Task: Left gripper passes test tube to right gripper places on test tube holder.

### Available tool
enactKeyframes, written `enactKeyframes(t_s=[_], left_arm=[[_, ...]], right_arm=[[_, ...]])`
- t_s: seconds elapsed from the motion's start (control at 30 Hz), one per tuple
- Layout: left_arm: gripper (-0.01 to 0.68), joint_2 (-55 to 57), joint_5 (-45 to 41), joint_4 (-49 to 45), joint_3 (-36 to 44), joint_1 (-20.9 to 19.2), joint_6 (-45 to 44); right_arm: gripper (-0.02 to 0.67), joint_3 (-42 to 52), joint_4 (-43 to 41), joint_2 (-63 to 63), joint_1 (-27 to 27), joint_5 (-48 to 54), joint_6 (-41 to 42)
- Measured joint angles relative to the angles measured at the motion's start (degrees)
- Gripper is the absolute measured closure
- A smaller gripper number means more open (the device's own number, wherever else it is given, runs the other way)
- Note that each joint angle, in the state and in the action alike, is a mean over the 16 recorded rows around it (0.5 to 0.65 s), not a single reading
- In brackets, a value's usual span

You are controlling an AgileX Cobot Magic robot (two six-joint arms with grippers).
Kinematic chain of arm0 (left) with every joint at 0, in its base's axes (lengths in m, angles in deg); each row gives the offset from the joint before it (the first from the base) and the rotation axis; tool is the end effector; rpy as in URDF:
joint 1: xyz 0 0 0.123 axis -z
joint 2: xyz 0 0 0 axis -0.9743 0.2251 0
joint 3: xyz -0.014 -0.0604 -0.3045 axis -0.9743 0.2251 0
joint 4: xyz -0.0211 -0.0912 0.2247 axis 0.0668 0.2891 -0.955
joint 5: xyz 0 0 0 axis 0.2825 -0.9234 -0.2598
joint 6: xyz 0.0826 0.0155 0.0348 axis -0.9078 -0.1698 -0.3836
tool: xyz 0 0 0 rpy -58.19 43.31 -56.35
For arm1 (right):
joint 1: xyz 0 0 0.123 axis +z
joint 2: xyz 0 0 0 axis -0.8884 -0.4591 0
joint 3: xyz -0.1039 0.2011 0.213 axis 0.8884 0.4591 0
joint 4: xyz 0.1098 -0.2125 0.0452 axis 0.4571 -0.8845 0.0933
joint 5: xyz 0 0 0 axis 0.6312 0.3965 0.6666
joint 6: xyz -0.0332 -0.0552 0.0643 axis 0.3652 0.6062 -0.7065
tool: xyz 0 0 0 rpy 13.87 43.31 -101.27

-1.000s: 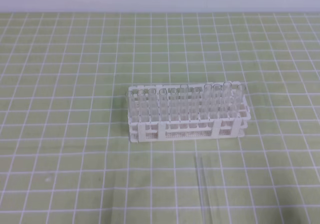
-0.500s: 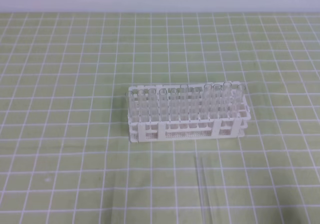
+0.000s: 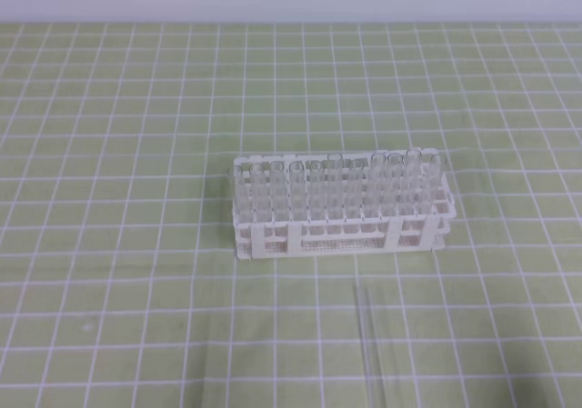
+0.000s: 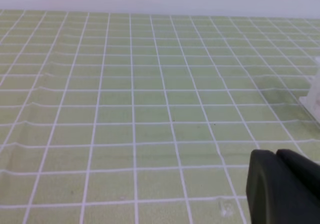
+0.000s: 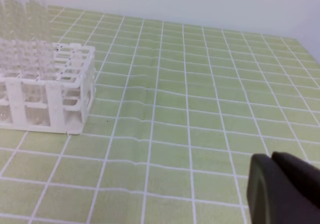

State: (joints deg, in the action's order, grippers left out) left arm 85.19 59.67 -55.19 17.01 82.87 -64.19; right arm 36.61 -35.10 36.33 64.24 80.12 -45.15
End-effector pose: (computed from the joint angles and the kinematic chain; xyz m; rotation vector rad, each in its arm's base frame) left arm 0.0199 -0.0045 0.1869 0.1116 1.7483 -0.0975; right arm 0.0201 0.0036 0.1875 -0.1138 1.7544 -0.0053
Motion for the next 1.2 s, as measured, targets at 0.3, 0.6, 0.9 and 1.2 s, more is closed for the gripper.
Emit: enactKeyframes(t_s=[0.3,0.6,0.9,1.2], left_arm=[[0.676,0.0,1.7,1.7,0.0,0.0,4.6],[0.676,0.0,8.2,4.6,-0.1,0.0,11.8],[0.676,0.0,18.0,5.3,-0.1,0.0,19.7],[0.676,0.2,19.7,5.4,-2.1,0.0,30.1]], right_arm=[[0.666,0.0,0.0,0.0,0.0,0.0,0.0],[0.666,0.0,0.0,0.0,0.0,0.0,0.0],[0.666,0.0,0.0,0.0,0.0,0.0,0.0],[0.666,0.0,0.0,0.0,0.0,0.0,0.0]])
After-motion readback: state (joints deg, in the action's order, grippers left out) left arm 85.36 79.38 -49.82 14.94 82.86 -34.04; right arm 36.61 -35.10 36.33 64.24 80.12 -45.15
